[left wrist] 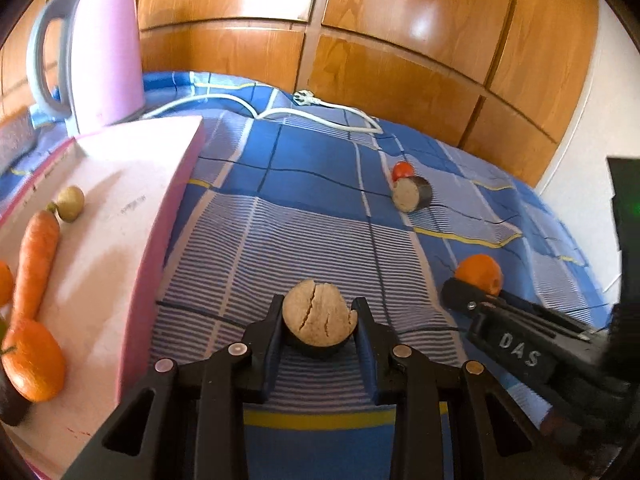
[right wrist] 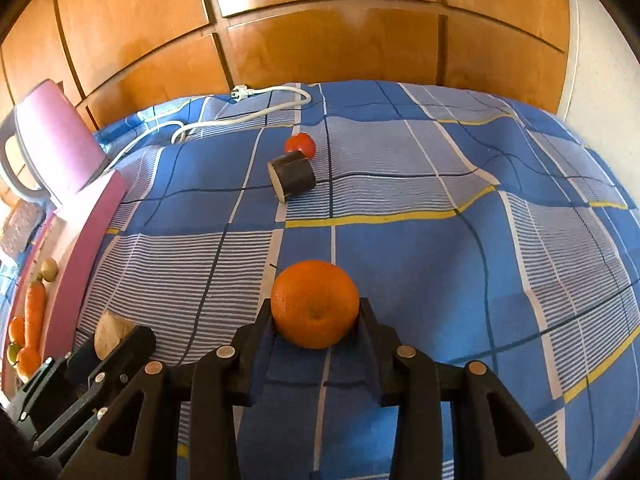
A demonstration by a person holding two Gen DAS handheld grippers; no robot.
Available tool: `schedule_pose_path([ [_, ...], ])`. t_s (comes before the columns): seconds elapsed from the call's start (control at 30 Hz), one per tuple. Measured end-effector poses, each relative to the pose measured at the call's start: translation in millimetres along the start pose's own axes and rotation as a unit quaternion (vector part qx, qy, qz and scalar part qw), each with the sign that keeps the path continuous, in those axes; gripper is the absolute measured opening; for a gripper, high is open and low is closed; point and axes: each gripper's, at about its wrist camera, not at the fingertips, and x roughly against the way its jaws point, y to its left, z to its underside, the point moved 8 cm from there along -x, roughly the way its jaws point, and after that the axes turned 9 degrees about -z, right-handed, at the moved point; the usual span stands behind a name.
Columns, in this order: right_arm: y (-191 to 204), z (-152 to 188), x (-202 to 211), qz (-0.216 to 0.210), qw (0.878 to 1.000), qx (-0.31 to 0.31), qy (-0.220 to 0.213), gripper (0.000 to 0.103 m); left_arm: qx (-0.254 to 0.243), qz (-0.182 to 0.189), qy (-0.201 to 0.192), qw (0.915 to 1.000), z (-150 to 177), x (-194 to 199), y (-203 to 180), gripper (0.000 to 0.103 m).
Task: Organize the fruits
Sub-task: 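Lift the cut fruit with the left tool while the right tool carries the tangerine toward the tray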
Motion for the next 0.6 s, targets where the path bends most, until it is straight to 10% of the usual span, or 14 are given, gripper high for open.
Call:
schedule_pose_path([
  [0.27,4,6,7,-0.011,1.0,0.0,0.002,0.037,0.006,0.031,0.011,0.9994,8,12,-4,0.032],
  [0.6,9,7,8,-0.012,1.0,0.009,0.004,0.037,-0.034,-0.033,-0.024,0.9986,19,32,0,0.032],
])
